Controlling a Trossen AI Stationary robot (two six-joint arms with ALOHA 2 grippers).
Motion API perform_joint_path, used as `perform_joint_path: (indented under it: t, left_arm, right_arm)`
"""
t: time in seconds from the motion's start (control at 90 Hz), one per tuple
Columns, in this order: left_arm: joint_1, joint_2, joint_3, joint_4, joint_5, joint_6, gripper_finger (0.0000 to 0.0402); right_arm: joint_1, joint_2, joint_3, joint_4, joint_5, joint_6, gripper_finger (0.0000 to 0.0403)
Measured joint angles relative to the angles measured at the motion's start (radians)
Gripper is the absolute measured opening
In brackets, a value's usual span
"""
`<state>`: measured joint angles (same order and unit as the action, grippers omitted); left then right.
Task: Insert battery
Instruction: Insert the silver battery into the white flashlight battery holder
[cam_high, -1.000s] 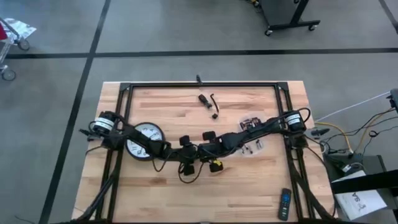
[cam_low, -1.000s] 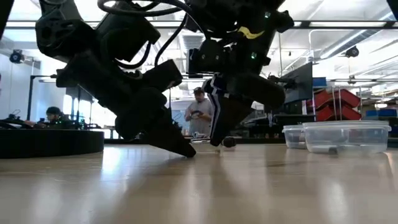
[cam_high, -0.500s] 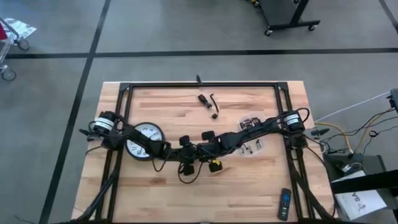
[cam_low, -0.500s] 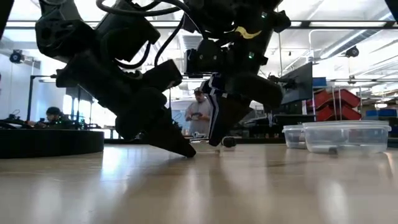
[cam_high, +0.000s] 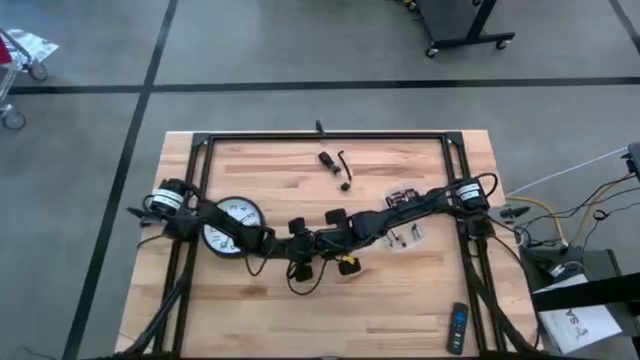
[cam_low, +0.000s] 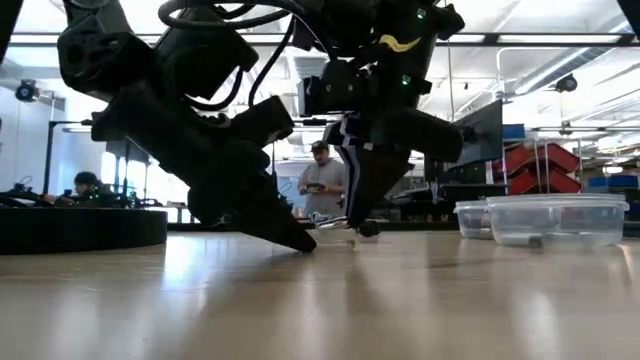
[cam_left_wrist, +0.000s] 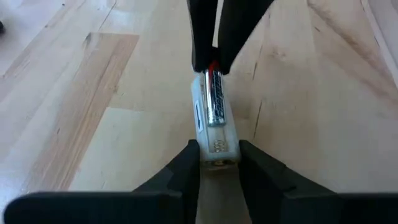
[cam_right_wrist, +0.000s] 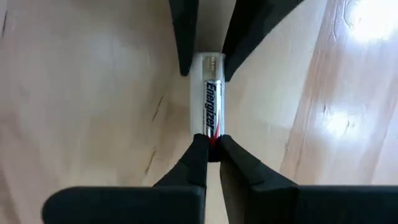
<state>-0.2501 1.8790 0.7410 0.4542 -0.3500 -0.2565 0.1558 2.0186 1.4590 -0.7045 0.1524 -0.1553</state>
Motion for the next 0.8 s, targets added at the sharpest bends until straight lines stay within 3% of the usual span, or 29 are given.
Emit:
perform_joint_path:
  t: [0.267, 0.8]
  left_arm:
    - [0.0, 0.0, 0.0, 0.001, 0.0, 0.0, 0.0082]
    - [0.0, 0.0, 0.001, 0.002, 0.001, 0.002, 0.0082]
  right_arm:
    - [-0.005, 0.002, 0.001, 0.002, -0.006, -0.003, 0.0006]
    - [-0.007, 0.012, 0.008, 0.041, -0.045, -0.004, 0.0058]
